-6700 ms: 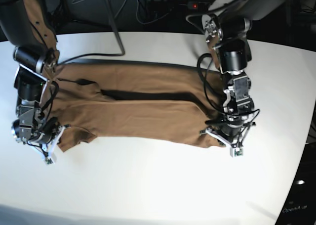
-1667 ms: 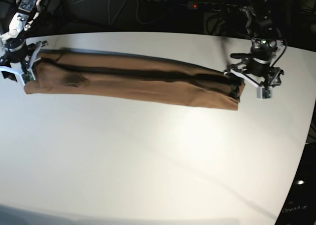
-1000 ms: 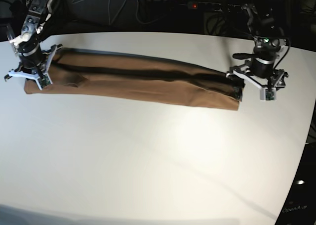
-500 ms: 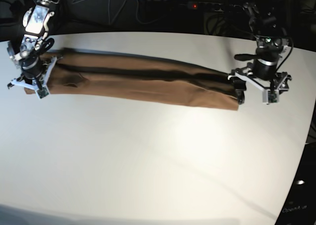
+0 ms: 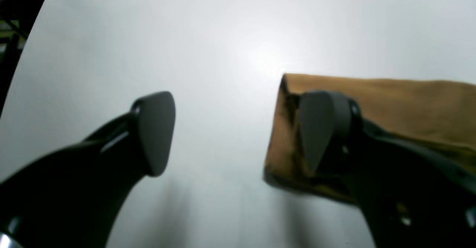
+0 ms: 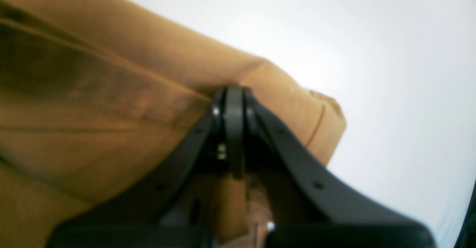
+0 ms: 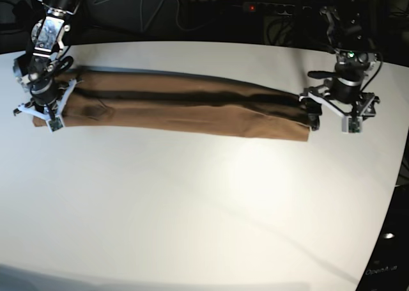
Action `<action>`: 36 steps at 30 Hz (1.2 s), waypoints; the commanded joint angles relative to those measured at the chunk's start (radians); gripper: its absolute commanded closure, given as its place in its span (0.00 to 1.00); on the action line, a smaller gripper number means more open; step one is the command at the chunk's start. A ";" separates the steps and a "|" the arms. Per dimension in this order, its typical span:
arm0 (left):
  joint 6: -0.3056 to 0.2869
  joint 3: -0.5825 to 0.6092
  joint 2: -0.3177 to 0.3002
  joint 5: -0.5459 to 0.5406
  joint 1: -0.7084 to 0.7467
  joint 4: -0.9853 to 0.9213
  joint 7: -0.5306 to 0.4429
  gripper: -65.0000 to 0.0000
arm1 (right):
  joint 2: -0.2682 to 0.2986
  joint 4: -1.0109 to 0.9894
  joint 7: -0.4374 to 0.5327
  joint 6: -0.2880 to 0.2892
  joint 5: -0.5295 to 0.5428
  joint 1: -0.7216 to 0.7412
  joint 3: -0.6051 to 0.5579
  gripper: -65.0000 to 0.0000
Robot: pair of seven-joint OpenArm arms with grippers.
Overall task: Fold the T-shirt properly
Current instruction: 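Open the left gripper and regrasp the strip's hem end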
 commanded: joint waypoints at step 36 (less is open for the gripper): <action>-0.271 -0.085 0.009 -0.011 -0.160 -0.072 0.279 0.07 | 0.008 0.005 -0.012 0.008 -0.005 -0.007 0.001 0.99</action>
